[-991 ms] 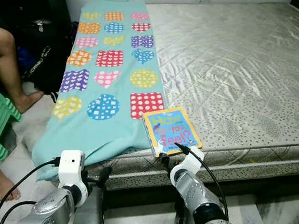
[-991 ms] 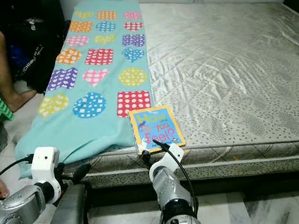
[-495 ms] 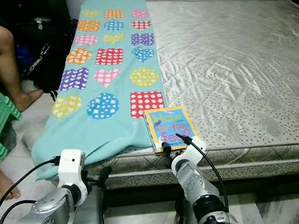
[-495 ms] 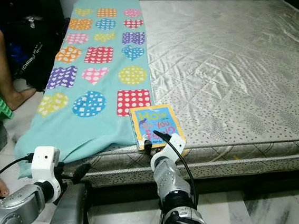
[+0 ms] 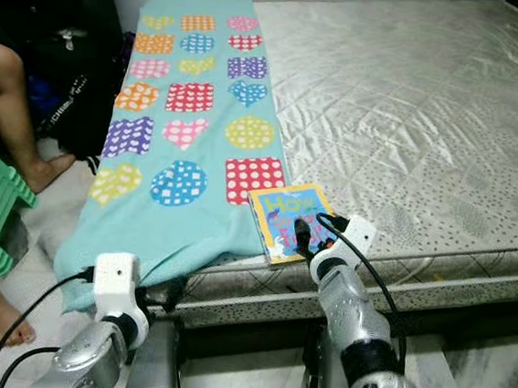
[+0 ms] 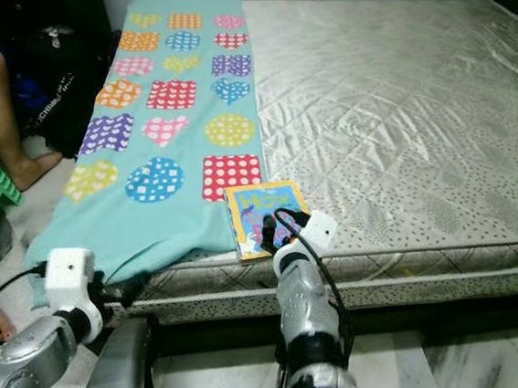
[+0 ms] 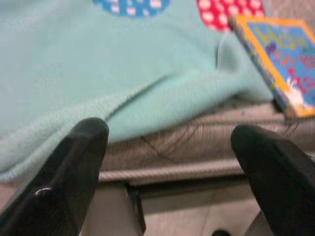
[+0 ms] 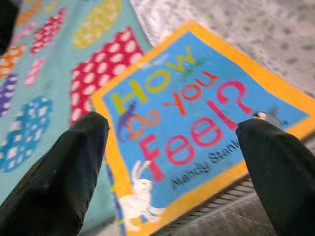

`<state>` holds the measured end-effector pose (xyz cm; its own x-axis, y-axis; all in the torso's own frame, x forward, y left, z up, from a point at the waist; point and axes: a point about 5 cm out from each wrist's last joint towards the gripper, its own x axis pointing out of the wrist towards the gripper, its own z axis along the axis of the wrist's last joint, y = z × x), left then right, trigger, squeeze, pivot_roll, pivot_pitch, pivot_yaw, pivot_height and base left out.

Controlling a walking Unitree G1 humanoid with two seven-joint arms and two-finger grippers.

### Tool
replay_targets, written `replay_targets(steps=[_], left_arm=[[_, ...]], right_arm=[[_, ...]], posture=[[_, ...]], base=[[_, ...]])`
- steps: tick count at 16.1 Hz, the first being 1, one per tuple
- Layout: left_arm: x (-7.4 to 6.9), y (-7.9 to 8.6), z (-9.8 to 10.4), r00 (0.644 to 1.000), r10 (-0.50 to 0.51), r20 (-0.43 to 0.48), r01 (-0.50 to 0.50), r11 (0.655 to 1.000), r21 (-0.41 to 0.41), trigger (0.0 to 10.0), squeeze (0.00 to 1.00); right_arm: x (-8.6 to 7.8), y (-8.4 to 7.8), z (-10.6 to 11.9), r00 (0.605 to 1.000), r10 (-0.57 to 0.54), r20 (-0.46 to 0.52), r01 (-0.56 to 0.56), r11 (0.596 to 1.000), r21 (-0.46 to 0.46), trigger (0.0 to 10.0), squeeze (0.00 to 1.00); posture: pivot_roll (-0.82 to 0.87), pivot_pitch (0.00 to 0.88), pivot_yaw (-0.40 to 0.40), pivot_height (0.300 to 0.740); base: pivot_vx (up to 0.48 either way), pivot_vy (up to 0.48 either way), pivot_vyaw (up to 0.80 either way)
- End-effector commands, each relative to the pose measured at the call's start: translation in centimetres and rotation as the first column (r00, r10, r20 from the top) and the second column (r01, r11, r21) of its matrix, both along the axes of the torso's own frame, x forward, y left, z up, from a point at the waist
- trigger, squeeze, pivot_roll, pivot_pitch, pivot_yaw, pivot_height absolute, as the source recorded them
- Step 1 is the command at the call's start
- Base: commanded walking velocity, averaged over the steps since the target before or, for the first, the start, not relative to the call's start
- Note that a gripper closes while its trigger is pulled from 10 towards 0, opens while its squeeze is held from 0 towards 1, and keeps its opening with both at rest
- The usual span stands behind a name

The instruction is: Clean up the room

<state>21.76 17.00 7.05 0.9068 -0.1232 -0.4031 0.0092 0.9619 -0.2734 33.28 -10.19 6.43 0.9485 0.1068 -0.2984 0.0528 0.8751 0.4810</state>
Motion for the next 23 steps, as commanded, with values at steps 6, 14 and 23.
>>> replay_targets(steps=[6,14,23], left_arm=[[0.3,1.2,1.5,0.985,0.086,0.152,-0.088,0.996,0.005,10.0,0.0],[0.6,0.9,2.0,0.97,0.096,0.221,-0.1,0.995,0.007,10.0,0.0],[-0.4,0.1,2.0,0.972,0.108,0.207,-0.109,0.994,-0.007,10.0,0.0]], right_arm=[[-3.4,-1.5,1.6,0.968,0.16,0.195,-0.132,0.98,-0.15,10.0,0.0],[-5.6,-2.2,2.5,0.951,0.201,0.234,-0.143,0.959,-0.245,10.0,0.0],[-9.4,-2.5,1.8,0.965,0.235,0.116,-0.199,0.946,-0.257,10.0,0.0]], posture=[[0.0,0.048,0.032,0.541],[-0.01,0.085,0.043,0.541],[-0.05,0.211,0.007,0.541]], base=[[0.0,0.0,0.0],[0.0,0.0,0.0],[0.0,0.0,0.0]])
